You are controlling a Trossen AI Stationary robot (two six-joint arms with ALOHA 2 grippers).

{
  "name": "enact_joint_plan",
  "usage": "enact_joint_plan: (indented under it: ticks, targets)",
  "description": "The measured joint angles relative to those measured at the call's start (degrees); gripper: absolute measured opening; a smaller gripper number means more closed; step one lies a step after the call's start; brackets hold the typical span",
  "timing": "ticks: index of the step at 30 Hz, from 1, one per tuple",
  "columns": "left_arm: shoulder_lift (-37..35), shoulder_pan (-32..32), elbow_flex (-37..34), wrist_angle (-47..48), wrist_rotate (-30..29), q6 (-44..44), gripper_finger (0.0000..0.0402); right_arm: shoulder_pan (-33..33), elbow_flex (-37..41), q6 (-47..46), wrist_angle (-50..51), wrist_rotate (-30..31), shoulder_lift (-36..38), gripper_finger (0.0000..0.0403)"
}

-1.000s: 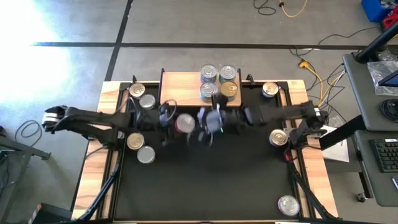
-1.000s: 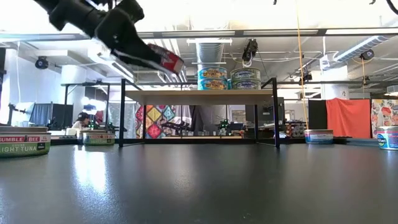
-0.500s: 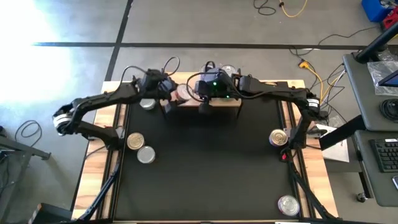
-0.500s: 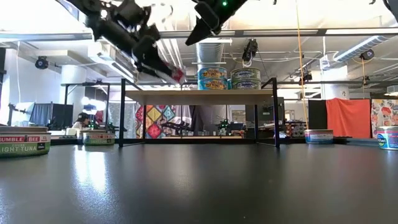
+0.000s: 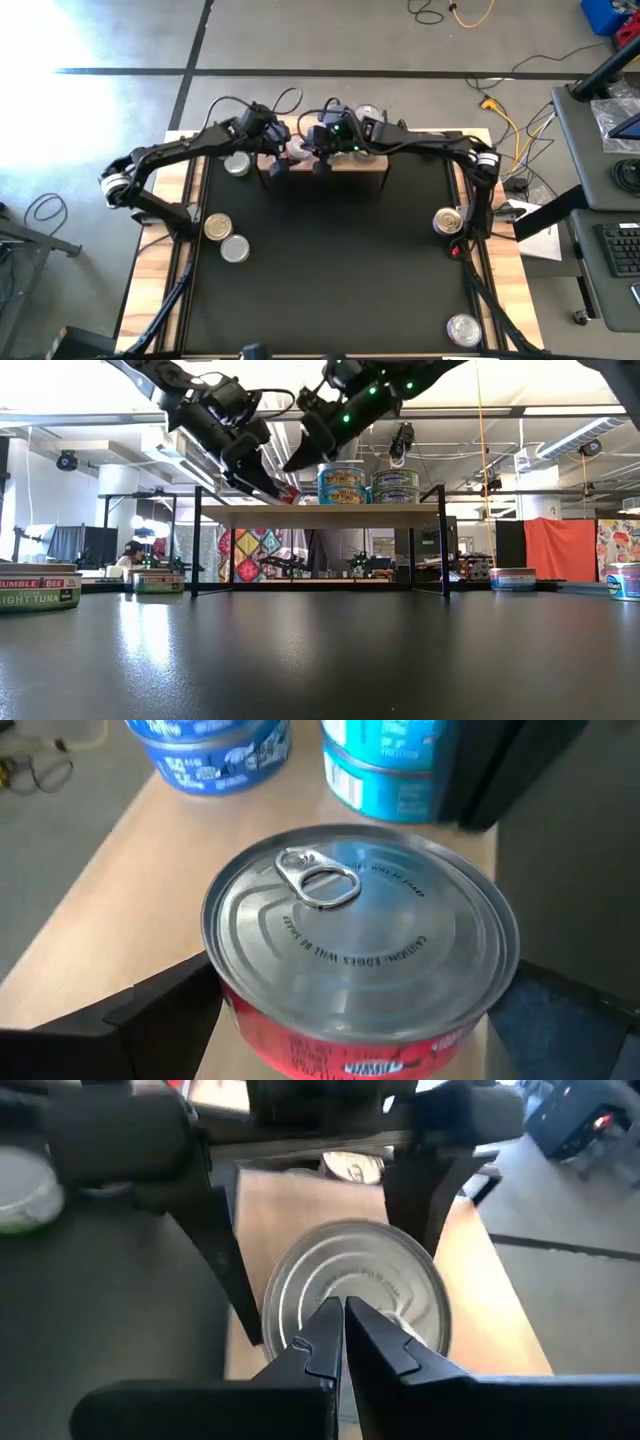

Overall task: Stack canned seafood by type on shelf
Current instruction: Put the top red tuna can on the shelf

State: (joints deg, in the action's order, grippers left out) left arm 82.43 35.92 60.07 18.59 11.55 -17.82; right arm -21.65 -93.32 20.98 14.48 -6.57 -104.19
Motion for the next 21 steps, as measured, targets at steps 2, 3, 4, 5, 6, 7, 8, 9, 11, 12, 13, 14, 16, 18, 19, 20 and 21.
enact_joint_plan:
  ticks: [2,3,4,5,6,7,8,9,11,12,13,14,16,18,19,20,21]
  targets:
    - [1.12,0.38,2.22,1.56,-0.24,0.04,0.0391,-0.13,-1.27,0.63,0.02,0.12,-1.41,0.0009]
    - [1.79,0.39,3.33,2.39,-0.36,-0.18,0.0391,-0.22,-1.96,0.75,0.07,0.13,-2.15,0.0009]
    - [2.4,0.41,4.32,3.18,-0.39,-0.49,0.0391,-0.24,-2.75,1.16,0.22,0.15,-2.79,0.0009]
    - [3.0,0.41,5.2,3.91,-0.51,-0.91,0.0392,-0.21,-3.43,1.57,0.41,0.18,-3.35,0.0009]
    - [3.7,0.39,5.94,4.51,-0.46,-1.33,0.0394,-0.19,-4.09,2.21,0.72,0.45,-4.05,0.0009]
    - [4.23,0.38,6.65,5.0,-0.27,-1.68,0.0396,-0.18,-4.79,2.56,0.74,0.52,-4.63,0.0009]
    - [4.64,0.35,7.23,5.41,-0.09,-2.04,0.0397,-0.13,-5.49,2.93,0.96,0.57,-5.12,0.0009]
    - [5.11,0.35,7.72,5.97,-0.02,-2.45,0.0397,-0.13,-6.19,3.57,1.34,0.68,-5.79,0.0009]
    - [5.84,0.35,8.39,6.96,0.08,-2.97,0.0396,-0.33,-7.58,4.26,1.42,1.23,-6.92,0.0009]
    - [6.25,0.35,8.68,7.75,0.08,-3.53,0.0396,-0.38,-8.22,4.5,2.31,1.66,-7.64,0.0009]
    - [6.46,0.36,8.83,8.58,0.15,-4.14,0.0396,-0.44,-8.9,4.84,3.45,2.11,-8.46,0.0009]
    - [6.5,0.38,8.83,9.34,0.11,-4.61,0.0396,-0.54,-9.63,5.2,4.41,2.1,-9.24,0.0009]
    - [6.44,0.35,8.79,9.97,0.11,-5.54,0.0396,-0.59,-11.38,5.5,7.76,2.14,-10.61,0.0009]
    - [6.07,0.35,8.37,10.03,-0.24,-5.31,0.0396,-0.65,-13.02,5.95,10.18,2.07,-11.72,0.0009]
    - [5.79,0.38,8.18,10.32,-0.16,-5.4,0.0396,-0.64,-13.92,6.09,10.97,2.06,-12.31,0.0009]
    - [5.35,0.38,8.03,10.64,-0.22,-5.49,0.0396,-0.63,-14.54,5.99,11.54,2.06,-12.6,0.0009]
    - [4.96,0.35,7.81,10.91,-0.27,-5.71,0.0396,-0.63,-15.11,5.83,12.27,1.96,-12.77,0.0009]
